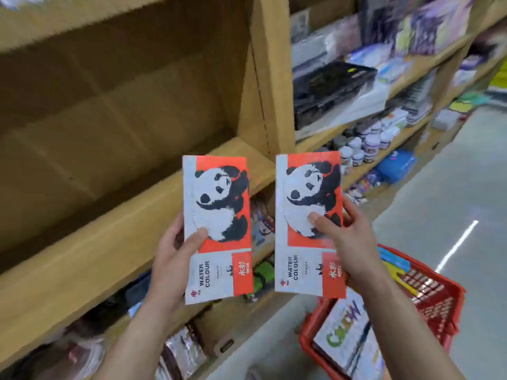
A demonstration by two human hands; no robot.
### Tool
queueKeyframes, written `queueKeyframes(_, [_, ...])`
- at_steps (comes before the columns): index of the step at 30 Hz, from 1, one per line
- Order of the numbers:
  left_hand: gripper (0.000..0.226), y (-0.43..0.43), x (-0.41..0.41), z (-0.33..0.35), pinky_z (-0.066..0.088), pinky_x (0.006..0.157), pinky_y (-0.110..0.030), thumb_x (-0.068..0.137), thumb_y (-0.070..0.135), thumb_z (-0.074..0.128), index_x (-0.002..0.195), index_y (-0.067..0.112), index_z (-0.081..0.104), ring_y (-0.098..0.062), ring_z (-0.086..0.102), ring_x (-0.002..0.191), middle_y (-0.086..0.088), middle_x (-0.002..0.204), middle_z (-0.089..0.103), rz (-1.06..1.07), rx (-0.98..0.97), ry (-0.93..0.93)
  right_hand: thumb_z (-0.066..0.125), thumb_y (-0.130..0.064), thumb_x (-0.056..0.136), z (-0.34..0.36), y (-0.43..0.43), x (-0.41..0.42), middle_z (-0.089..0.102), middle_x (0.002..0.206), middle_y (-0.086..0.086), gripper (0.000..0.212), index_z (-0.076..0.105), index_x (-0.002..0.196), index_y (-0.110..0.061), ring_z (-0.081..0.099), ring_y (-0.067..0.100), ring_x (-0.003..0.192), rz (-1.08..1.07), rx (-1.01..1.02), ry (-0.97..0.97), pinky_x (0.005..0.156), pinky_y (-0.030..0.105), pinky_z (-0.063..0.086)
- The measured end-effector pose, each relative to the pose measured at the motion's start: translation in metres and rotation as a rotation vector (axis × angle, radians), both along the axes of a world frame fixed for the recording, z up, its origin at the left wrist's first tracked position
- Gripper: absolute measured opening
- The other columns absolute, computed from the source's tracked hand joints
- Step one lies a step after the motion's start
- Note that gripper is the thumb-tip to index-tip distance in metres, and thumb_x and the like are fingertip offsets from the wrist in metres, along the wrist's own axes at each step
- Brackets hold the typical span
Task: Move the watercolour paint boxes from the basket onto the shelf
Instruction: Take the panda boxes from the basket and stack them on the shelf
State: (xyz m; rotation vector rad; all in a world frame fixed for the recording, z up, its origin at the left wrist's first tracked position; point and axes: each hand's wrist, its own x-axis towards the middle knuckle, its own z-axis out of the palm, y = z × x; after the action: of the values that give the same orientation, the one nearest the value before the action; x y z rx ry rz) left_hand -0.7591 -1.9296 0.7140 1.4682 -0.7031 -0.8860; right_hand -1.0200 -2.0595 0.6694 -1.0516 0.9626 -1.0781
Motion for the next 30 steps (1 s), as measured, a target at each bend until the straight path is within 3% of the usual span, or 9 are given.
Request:
queueKeyframes(2, [0.046, 0.01, 0.027, 0.008, 0.062, 0.059, -0.034, 0.085, 0.023, 0.071, 0.131, 0.018, 0.064, -0.025, 0.078, 0.08, -0.012, 0.111, 0.079, 0.061, -0.037, -0.004, 0.087, -0.03, 0.065, 0.026, -0.013, 0.038, 0.083, 0.104, -0.005, 0.064, 0.068, 0.126, -0.029, 0.08, 0.013, 0.087, 0.073, -0.037, 0.015, 0.069, 0.025, 0.061])
queueKeyframes(4, [0.038, 0.021, 0.054, 0.012, 0.061, 0.057, -0.034, 0.093, 0.015, 0.067, 0.131, 0.02, 0.064, -0.025, 0.078, 0.079, -0.009, 0.11, 0.079, 0.114, -0.067, -0.008, 0.088, -0.03, 0.065, 0.043, -0.026, 0.075, 0.083, 0.103, -0.006, 0.056, 0.07, 0.117, -0.035, 0.081, 0.016, 0.089, 0.125, -0.06, 0.053, 0.075, 0.034, 0.063])
queueKeyframes(6, [0.03, 0.032, 0.078, 0.013, 0.06, 0.054, -0.033, 0.095, 0.012, 0.066, 0.121, 0.027, 0.07, -0.023, 0.078, 0.074, -0.008, 0.105, 0.08, 0.157, -0.091, -0.01, 0.09, -0.029, 0.068, 0.055, -0.038, 0.113, 0.083, 0.103, -0.005, 0.061, 0.066, 0.124, -0.032, 0.081, 0.021, 0.089, 0.148, -0.051, 0.095, 0.081, 0.041, 0.063])
queueKeyframes(9, [0.025, 0.046, 0.113, 0.016, 0.058, 0.049, -0.031, 0.094, 0.013, 0.067, 0.103, 0.035, 0.076, -0.022, 0.077, 0.067, -0.011, 0.099, 0.081, 0.215, -0.117, 0.004, 0.089, -0.02, 0.079, 0.068, -0.053, 0.166, 0.083, 0.087, -0.01, 0.058, 0.061, 0.129, -0.022, 0.082, 0.018, 0.074, 0.199, 0.001, 0.148, 0.058, 0.028, 0.061])
queueKeyframes(12, [0.032, 0.055, 0.145, 0.02, 0.061, 0.056, -0.034, 0.092, 0.014, 0.07, 0.112, 0.037, 0.074, -0.023, 0.078, 0.075, -0.007, 0.105, 0.08, 0.235, -0.163, 0.047, 0.088, -0.016, 0.081, 0.075, -0.065, 0.21, 0.084, 0.086, 0.002, 0.054, 0.058, 0.126, -0.017, 0.081, 0.022, 0.069, 0.303, 0.067, 0.224, 0.049, 0.026, 0.058])
queueKeyframes(22, [0.042, 0.053, 0.184, 0.032, 0.062, 0.062, -0.04, 0.083, 0.027, 0.07, 0.121, 0.047, 0.069, -0.029, 0.079, 0.084, -0.001, 0.111, 0.079, 0.209, -0.192, 0.068, 0.086, -0.031, 0.083, 0.076, -0.104, 0.258, 0.083, 0.089, 0.012, 0.046, 0.072, 0.115, -0.001, 0.082, 0.027, 0.076, 0.58, 0.04, 0.684, 0.075, 0.038, 0.065])
queueKeyframes(25, [0.042, 0.047, 0.174, 0.035, 0.061, 0.06, -0.04, 0.082, 0.028, 0.07, 0.121, 0.045, 0.069, -0.03, 0.079, 0.082, -0.004, 0.111, 0.079, 0.209, -0.197, 0.076, 0.081, -0.04, 0.088, 0.082, -0.102, 0.247, 0.081, 0.107, 0.005, 0.051, 0.07, 0.124, -0.006, 0.079, 0.025, 0.091, 0.45, -0.191, 0.886, 0.081, 0.035, 0.061])
queueKeyframes(28, [0.039, 0.041, 0.158, 0.044, 0.06, 0.059, -0.037, 0.083, 0.027, 0.069, 0.12, 0.041, 0.07, -0.027, 0.078, 0.081, -0.005, 0.109, 0.079, 0.206, -0.224, 0.08, 0.071, -0.039, 0.092, 0.099, -0.079, 0.229, 0.077, 0.105, -0.013, 0.042, 0.067, 0.129, -0.018, 0.074, 0.004, 0.096, 0.172, -0.453, 0.753, 0.07, 0.018, 0.051])
queueKeyframes(30, [0.039, 0.036, 0.147, 0.055, 0.06, 0.059, -0.037, 0.084, 0.027, 0.069, 0.121, 0.039, 0.07, -0.028, 0.078, 0.084, -0.007, 0.109, 0.079, 0.196, -0.245, 0.091, 0.069, -0.04, 0.09, 0.105, -0.058, 0.225, 0.077, 0.09, -0.019, 0.042, 0.068, 0.128, -0.021, 0.069, -0.01, 0.091, 0.258, -0.521, 0.541, 0.075, 0.016, 0.051])
